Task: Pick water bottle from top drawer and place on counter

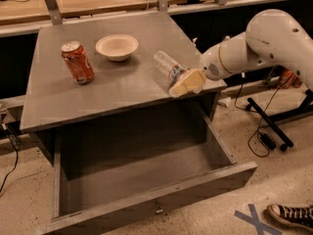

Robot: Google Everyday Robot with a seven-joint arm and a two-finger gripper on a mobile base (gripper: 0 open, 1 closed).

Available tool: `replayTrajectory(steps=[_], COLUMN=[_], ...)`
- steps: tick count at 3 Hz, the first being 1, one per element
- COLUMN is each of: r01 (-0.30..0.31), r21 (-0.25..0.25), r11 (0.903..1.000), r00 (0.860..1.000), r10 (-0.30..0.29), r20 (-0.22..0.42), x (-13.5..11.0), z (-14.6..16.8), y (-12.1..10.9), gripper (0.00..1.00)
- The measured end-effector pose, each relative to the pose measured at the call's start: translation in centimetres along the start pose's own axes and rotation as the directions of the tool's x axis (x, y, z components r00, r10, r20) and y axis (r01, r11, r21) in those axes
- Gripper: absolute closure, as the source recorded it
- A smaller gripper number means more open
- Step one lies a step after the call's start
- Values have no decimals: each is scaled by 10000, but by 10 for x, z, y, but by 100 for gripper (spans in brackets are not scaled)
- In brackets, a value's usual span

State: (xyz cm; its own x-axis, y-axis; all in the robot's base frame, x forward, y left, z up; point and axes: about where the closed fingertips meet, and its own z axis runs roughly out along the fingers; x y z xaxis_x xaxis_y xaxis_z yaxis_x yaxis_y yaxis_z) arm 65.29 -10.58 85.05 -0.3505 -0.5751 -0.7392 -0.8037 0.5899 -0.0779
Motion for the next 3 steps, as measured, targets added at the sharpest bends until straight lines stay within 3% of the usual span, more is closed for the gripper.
replayTrajectory(steps=[1, 2, 3], r01=[129, 400, 476], r21=[-276, -339, -304], r11=[9995, 9986, 9984], r00=[9984, 9987, 9986], r10=[-114, -388, -468], r20=[546, 345, 251], x=[-9, -2, -2], z=[-26, -64, -73], y=[11, 29, 32], gripper=[0, 0, 0])
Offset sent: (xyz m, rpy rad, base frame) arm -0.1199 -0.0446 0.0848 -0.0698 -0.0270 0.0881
